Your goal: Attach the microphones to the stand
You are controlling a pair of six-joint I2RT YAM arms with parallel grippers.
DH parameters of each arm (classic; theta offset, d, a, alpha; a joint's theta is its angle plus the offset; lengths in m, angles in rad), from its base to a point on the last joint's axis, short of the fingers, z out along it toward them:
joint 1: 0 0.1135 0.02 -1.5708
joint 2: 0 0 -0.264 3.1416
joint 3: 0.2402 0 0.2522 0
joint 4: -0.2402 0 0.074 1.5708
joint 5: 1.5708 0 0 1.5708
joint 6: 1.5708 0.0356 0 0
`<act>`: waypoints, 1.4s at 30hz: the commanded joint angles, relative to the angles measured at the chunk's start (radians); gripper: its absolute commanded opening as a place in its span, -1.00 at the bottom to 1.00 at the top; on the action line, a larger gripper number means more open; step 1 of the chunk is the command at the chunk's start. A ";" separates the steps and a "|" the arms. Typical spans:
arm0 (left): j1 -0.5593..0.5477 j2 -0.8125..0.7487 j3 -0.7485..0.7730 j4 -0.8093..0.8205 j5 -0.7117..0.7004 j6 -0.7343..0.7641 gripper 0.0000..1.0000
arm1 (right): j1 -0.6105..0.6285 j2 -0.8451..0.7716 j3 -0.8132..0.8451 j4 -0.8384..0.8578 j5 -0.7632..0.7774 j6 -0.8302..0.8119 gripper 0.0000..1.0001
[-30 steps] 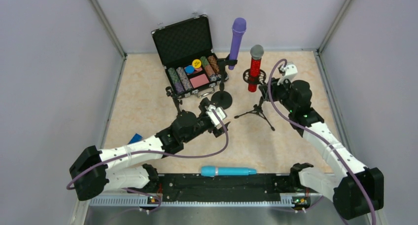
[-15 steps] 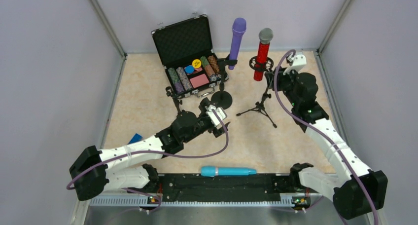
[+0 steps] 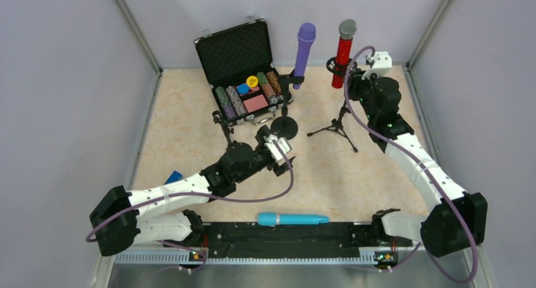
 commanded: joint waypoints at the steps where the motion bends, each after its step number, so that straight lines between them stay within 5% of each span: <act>1: -0.004 0.009 0.039 0.035 0.006 0.006 0.98 | -0.004 0.050 0.124 0.166 0.065 -0.060 -1.00; 17: -0.003 0.011 0.038 0.035 0.006 0.011 0.98 | -0.019 0.187 0.187 0.277 0.121 -0.117 -1.00; 39: -0.005 0.008 0.040 0.034 0.013 0.011 0.98 | -0.031 0.113 -0.202 0.349 0.143 0.062 -1.00; 42: -0.006 0.008 0.040 0.032 0.013 0.011 0.98 | -0.031 0.099 -0.224 0.345 0.135 0.074 -0.78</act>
